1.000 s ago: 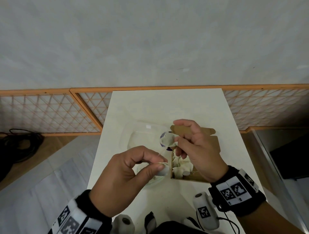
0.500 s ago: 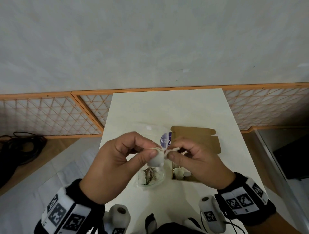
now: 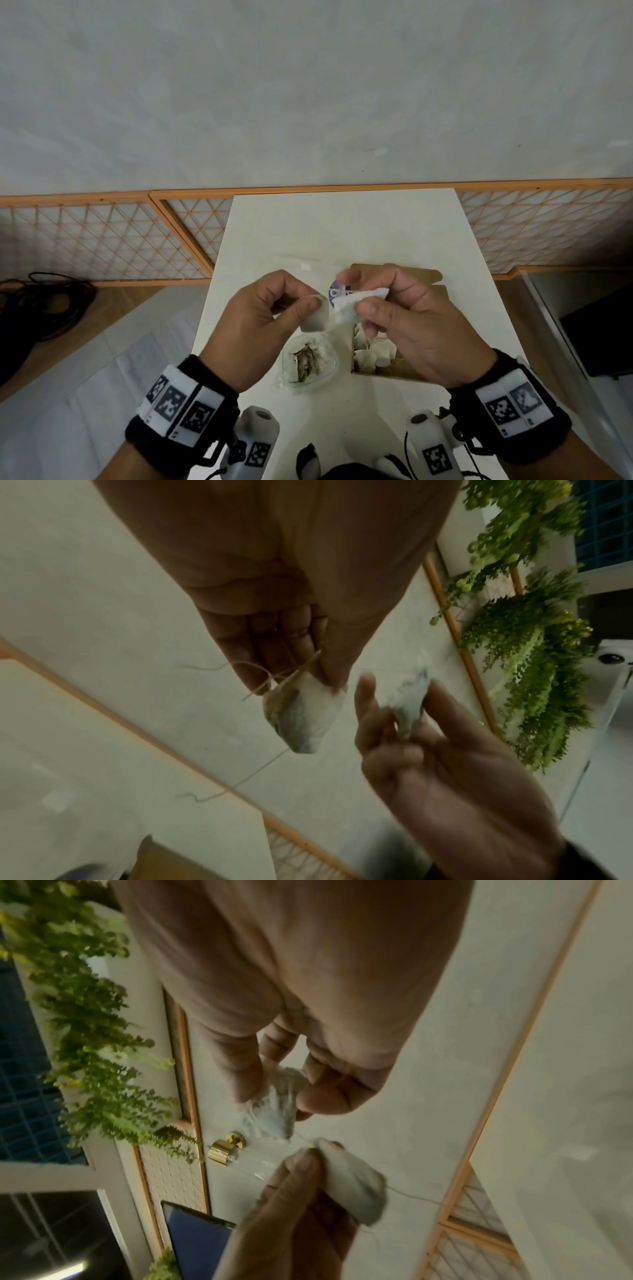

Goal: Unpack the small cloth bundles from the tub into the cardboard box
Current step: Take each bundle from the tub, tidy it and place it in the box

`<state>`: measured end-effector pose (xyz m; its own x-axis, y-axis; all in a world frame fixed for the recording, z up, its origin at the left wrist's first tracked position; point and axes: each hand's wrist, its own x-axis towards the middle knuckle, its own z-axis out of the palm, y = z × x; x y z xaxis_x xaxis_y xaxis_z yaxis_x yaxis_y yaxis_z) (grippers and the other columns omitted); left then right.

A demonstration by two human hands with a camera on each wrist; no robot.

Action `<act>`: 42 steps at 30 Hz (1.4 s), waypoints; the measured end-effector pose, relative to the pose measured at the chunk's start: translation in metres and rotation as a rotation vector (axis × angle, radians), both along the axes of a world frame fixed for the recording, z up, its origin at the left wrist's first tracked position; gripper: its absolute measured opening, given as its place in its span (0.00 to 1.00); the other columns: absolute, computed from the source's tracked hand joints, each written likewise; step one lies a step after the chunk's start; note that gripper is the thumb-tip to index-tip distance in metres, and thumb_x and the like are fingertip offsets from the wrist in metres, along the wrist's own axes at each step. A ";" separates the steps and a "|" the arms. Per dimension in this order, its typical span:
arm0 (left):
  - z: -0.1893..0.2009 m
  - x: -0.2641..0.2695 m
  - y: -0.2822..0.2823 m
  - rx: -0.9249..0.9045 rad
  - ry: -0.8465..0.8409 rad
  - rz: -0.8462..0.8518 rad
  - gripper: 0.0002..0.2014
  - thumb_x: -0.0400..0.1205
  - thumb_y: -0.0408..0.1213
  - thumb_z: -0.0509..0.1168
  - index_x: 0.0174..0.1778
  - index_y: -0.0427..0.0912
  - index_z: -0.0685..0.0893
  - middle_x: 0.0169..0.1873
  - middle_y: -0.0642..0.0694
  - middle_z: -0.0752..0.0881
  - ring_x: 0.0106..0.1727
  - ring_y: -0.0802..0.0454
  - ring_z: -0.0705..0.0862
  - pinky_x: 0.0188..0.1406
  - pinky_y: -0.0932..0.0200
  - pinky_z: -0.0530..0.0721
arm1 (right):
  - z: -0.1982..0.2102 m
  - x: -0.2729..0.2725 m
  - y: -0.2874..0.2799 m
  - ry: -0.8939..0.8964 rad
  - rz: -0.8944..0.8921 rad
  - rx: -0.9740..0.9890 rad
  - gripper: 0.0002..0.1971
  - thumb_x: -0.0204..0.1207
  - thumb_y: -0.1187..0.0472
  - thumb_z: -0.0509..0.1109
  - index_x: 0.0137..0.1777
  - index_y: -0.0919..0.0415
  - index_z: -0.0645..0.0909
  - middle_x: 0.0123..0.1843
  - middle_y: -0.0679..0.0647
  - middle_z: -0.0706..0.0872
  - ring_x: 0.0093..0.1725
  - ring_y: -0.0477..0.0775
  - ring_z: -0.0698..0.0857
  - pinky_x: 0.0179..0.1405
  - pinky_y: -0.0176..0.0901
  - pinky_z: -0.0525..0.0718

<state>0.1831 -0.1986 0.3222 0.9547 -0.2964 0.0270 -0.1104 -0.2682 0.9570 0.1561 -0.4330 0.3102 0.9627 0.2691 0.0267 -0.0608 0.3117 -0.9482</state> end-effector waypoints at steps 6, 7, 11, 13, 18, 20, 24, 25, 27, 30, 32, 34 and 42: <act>-0.017 -0.018 0.001 0.100 0.052 -0.116 0.03 0.83 0.37 0.75 0.46 0.50 0.92 0.51 0.53 0.94 0.56 0.55 0.92 0.60 0.47 0.90 | -0.004 0.011 0.001 0.090 -0.108 0.176 0.17 0.65 0.47 0.89 0.44 0.52 0.86 0.56 0.63 0.88 0.45 0.55 0.80 0.35 0.43 0.73; -0.019 -0.021 0.003 0.128 0.033 -0.098 0.03 0.82 0.40 0.76 0.45 0.53 0.93 0.59 0.57 0.91 0.65 0.60 0.88 0.66 0.50 0.87 | -0.006 0.014 0.000 0.108 -0.154 0.160 0.18 0.63 0.46 0.90 0.44 0.52 0.87 0.52 0.62 0.87 0.43 0.54 0.79 0.34 0.43 0.73; -0.019 -0.027 0.012 0.169 0.017 -0.042 0.02 0.78 0.46 0.79 0.44 0.57 0.94 0.74 0.65 0.82 0.80 0.70 0.74 0.79 0.55 0.71 | -0.014 0.019 0.004 0.118 -0.280 -0.015 0.11 0.71 0.54 0.87 0.46 0.54 0.87 0.50 0.63 0.89 0.43 0.53 0.82 0.35 0.39 0.78; -0.015 -0.030 0.011 0.112 0.002 -0.036 0.02 0.78 0.43 0.79 0.44 0.55 0.94 0.73 0.62 0.83 0.81 0.67 0.74 0.79 0.55 0.69 | -0.017 0.020 0.011 0.099 -0.299 -0.084 0.08 0.73 0.59 0.81 0.47 0.57 0.86 0.46 0.60 0.91 0.40 0.49 0.86 0.37 0.36 0.83; -0.015 -0.022 0.004 -0.123 -0.020 0.041 0.03 0.80 0.40 0.79 0.47 0.47 0.93 0.69 0.53 0.87 0.76 0.51 0.82 0.75 0.45 0.79 | -0.023 0.021 0.032 0.052 -0.155 -0.148 0.11 0.76 0.56 0.84 0.51 0.56 0.84 0.48 0.61 0.93 0.48 0.58 0.91 0.52 0.55 0.88; -0.020 -0.017 0.004 -0.229 0.023 0.078 0.03 0.80 0.40 0.78 0.46 0.46 0.93 0.62 0.48 0.90 0.71 0.46 0.87 0.73 0.38 0.83 | -0.025 0.023 0.042 0.045 -0.121 -0.170 0.12 0.75 0.53 0.82 0.51 0.55 0.84 0.47 0.63 0.93 0.48 0.66 0.91 0.54 0.67 0.86; -0.027 -0.009 0.009 -0.363 0.032 0.180 0.02 0.80 0.31 0.76 0.46 0.38 0.90 0.47 0.37 0.93 0.51 0.39 0.93 0.59 0.42 0.89 | -0.029 0.029 0.058 0.018 -0.080 -0.173 0.07 0.81 0.66 0.78 0.50 0.60 0.81 0.43 0.67 0.92 0.42 0.60 0.90 0.50 0.56 0.86; -0.029 -0.008 0.012 -0.378 0.034 0.195 0.03 0.81 0.29 0.76 0.47 0.35 0.89 0.44 0.33 0.93 0.47 0.37 0.92 0.56 0.43 0.89 | -0.030 0.030 0.062 0.015 -0.064 -0.175 0.06 0.82 0.68 0.76 0.50 0.62 0.81 0.42 0.66 0.92 0.41 0.57 0.90 0.50 0.52 0.87; -0.032 -0.005 0.018 -0.400 0.055 0.236 0.03 0.79 0.28 0.75 0.46 0.33 0.88 0.43 0.31 0.93 0.46 0.36 0.92 0.55 0.44 0.90 | -0.034 0.032 0.068 0.016 -0.022 -0.160 0.05 0.83 0.67 0.76 0.51 0.63 0.81 0.43 0.67 0.93 0.42 0.60 0.92 0.51 0.53 0.89; -0.036 -0.003 0.028 -0.391 0.070 0.298 0.02 0.78 0.28 0.75 0.43 0.37 0.89 0.41 0.35 0.93 0.44 0.41 0.92 0.52 0.52 0.90 | -0.050 0.039 0.073 0.050 0.040 -0.145 0.05 0.80 0.64 0.77 0.52 0.59 0.85 0.46 0.64 0.94 0.47 0.59 0.92 0.55 0.54 0.90; -0.040 -0.003 0.034 -0.390 0.071 0.305 0.02 0.79 0.27 0.74 0.44 0.34 0.87 0.39 0.34 0.93 0.44 0.38 0.93 0.52 0.52 0.91 | -0.074 0.046 0.071 0.098 0.039 -0.271 0.04 0.80 0.62 0.79 0.52 0.57 0.87 0.45 0.54 0.94 0.46 0.50 0.90 0.53 0.46 0.88; -0.043 -0.005 0.040 -0.381 0.077 0.302 0.03 0.82 0.25 0.72 0.46 0.30 0.84 0.38 0.31 0.92 0.44 0.31 0.93 0.54 0.47 0.91 | -0.106 0.052 0.067 0.142 0.042 -0.575 0.01 0.83 0.59 0.77 0.52 0.55 0.90 0.42 0.46 0.93 0.40 0.41 0.88 0.46 0.41 0.86; -0.062 -0.023 0.061 -0.198 0.167 0.403 0.04 0.82 0.31 0.76 0.46 0.41 0.87 0.33 0.38 0.93 0.39 0.34 0.93 0.53 0.41 0.92 | -0.202 0.053 0.091 0.527 0.177 -0.933 0.18 0.87 0.54 0.64 0.36 0.57 0.85 0.35 0.50 0.95 0.20 0.48 0.78 0.22 0.34 0.75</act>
<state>0.1601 -0.1377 0.2603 0.9886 0.0939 -0.1178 0.1245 -0.0687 0.9898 0.2092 -0.3417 0.1086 0.7389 0.1054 -0.6655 -0.5024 -0.5721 -0.6483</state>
